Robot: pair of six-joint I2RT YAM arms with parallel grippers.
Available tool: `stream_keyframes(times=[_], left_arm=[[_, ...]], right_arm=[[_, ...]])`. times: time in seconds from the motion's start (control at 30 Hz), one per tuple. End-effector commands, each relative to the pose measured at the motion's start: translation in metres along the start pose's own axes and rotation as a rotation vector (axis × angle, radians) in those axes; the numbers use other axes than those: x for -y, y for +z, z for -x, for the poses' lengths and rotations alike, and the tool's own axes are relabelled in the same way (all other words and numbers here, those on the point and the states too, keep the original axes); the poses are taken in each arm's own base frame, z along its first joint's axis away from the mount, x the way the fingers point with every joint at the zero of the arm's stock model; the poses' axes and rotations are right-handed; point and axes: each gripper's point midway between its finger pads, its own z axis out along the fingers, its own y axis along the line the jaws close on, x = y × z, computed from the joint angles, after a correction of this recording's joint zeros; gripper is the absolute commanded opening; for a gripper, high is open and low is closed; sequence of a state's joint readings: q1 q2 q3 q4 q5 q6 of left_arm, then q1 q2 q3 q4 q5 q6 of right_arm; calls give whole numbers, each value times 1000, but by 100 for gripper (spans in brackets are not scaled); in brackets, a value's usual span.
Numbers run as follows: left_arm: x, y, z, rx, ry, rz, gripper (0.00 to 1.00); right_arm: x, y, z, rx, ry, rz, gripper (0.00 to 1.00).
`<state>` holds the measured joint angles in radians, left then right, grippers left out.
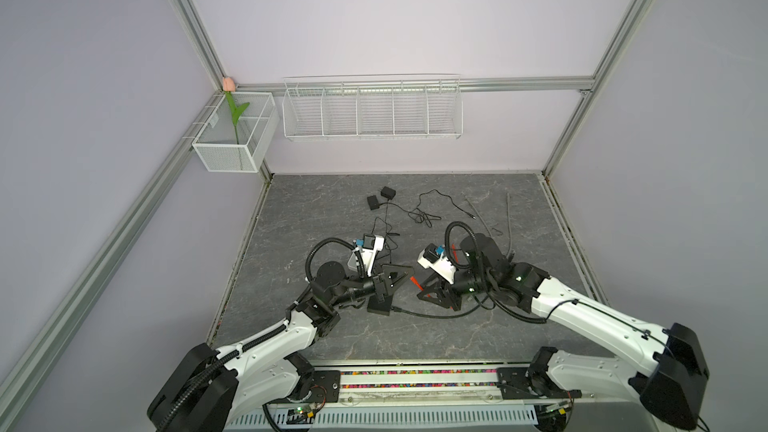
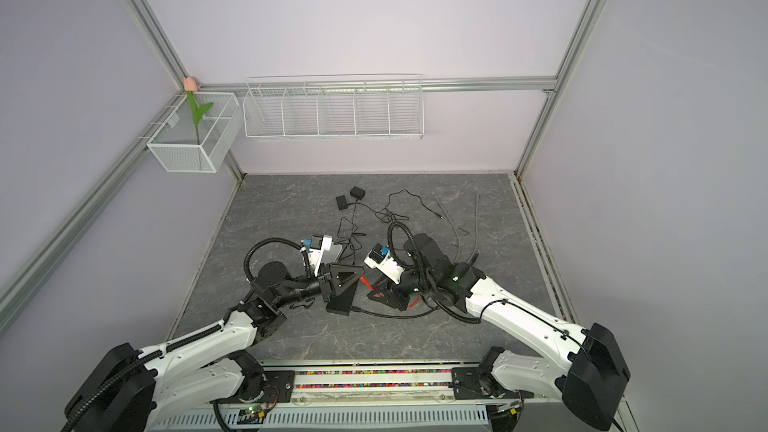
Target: Insert the plug into the switch port
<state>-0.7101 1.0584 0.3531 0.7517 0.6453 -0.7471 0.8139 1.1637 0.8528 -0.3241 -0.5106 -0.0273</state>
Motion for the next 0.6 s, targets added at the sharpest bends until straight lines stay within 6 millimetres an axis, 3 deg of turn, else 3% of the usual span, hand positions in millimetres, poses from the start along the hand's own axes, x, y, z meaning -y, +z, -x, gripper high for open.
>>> stream_keyframes(times=[0.0,0.33,0.4,0.57], left_arm=[[9,-1,-1,-3,26,-43,0],[11,-2,-3,-9,29,-51,0],[11,-2,-4,-12,29,-55,0],[13,-2,-5,-16,32,-61,0]], right_arm=[[-7,-4,11,28,-40,33,30],[-8,-5,11,29,-42,38,29],[-9,-9,23,51,-56,32,28],[-7,-9,24,54,-54,24,27]])
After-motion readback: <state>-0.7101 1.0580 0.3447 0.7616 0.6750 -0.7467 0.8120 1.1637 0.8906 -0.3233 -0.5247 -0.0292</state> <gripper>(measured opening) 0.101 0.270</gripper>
